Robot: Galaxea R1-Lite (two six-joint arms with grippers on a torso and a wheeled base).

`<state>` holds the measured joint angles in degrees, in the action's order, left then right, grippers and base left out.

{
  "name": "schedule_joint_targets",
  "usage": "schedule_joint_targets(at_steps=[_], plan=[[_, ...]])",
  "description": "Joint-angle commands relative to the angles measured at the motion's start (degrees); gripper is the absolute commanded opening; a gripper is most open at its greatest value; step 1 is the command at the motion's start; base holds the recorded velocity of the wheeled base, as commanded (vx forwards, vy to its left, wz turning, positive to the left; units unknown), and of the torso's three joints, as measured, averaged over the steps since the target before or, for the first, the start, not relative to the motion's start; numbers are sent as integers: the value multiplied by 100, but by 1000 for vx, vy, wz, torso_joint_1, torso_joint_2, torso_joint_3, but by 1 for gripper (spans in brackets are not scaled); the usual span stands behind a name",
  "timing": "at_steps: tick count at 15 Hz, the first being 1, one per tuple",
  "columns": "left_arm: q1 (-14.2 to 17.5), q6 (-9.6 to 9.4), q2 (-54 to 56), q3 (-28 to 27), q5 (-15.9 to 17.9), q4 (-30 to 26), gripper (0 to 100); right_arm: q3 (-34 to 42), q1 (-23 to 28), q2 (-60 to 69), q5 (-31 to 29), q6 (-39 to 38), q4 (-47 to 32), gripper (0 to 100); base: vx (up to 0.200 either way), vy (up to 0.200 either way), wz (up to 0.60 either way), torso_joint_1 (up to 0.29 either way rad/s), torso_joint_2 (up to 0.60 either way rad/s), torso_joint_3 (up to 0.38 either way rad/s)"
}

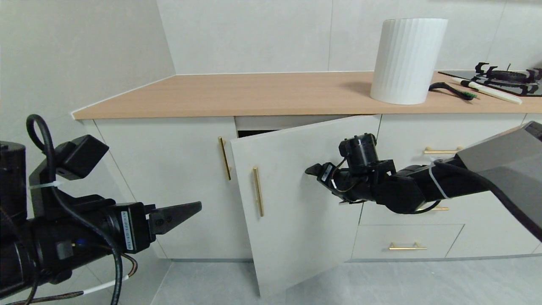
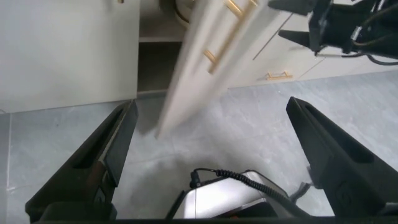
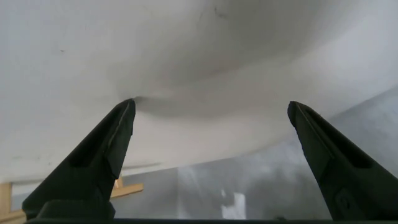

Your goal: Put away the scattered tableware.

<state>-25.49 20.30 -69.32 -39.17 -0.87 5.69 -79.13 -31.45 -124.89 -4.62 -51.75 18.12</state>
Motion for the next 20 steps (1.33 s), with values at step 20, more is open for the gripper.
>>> schedule_joint_targets(at_steps=[20], plan=[[0, 18, -82, 14, 7, 11, 100, -718, 131, -158, -900, -529, -124, 100, 0, 0, 0, 0, 0, 0]])
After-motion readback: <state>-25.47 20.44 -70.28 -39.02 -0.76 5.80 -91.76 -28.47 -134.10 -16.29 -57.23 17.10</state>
